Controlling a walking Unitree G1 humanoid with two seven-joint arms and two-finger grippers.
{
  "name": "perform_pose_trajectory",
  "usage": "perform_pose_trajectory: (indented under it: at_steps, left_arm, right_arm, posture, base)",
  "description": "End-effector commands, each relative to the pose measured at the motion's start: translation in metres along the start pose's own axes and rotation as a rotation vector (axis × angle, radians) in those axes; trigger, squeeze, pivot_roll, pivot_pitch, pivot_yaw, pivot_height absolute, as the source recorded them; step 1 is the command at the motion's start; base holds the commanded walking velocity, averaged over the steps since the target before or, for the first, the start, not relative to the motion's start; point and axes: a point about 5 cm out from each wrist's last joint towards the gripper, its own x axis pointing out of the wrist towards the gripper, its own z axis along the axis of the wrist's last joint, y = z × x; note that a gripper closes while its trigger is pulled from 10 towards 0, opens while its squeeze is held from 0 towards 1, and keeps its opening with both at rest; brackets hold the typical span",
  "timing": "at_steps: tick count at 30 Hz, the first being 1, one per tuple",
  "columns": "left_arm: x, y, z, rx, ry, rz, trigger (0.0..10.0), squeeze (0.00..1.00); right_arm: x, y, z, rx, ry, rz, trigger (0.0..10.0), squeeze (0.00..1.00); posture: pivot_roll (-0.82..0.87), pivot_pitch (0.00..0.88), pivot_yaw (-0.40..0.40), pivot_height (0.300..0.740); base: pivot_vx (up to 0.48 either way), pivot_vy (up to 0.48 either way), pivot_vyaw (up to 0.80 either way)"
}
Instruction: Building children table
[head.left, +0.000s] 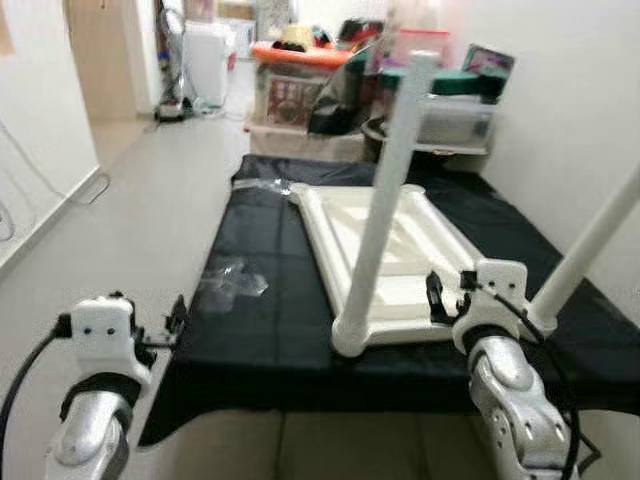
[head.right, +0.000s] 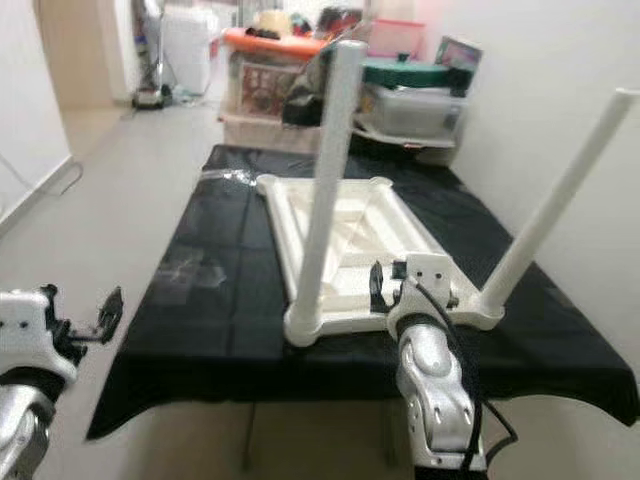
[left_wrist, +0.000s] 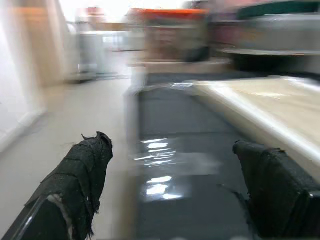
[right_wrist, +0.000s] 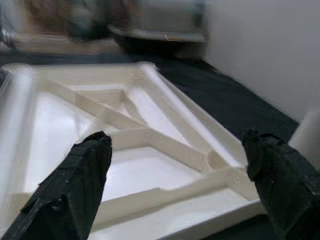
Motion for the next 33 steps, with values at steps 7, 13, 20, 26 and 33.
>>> perform_pose_trajectory:
  at_steps: [7,13,20,26,33]
  left_arm:
    - [0.004,0.004,-0.001,0.011,0.01,-0.003,10.0,0.0]
    - [0.005,0.001,-0.001,0.02,0.014,-0.009,10.0,0.0]
    - [0.002,-0.005,-0.006,0.014,0.04,-0.042,10.0,0.0]
    - [0.001,-0.012,-0.01,-0.002,0.052,-0.099,10.0,0.0]
    - [0.0,-0.012,-0.011,-0.006,0.051,-0.104,10.0,0.0]
  right_arm:
    - [0.011,0.003,0.004,0.017,-0.013,-0.058,10.0,0.0]
    - [0.016,0.008,0.011,0.025,-0.039,-0.028,10.0,0.0]
    - [0.025,0.012,0.014,-0.032,-0.057,0.159,10.0,0.0]
    - [0.03,-0.008,0.036,-0.17,-0.099,0.669,10.0,0.0]
    - [0.029,-0.023,0.043,-0.239,-0.085,0.824,10.0,0.0]
  posture:
    - [0.1,0.0,-0.093,0.74]
    - [0.11,0.0,-0.101,0.74]
    - [0.11,0.0,-0.103,0.74]
    - [0.1,0.0,-0.107,0.74]
    - [0.1,0.0,-0.111,0.74]
  base:
    - [0.371,0.0,0.0]
    - [0.061,0.0,0.0]
    - [0.0,0.0,0.0]
    - [0.0,0.0,0.0]
    - [0.0,0.0,0.0]
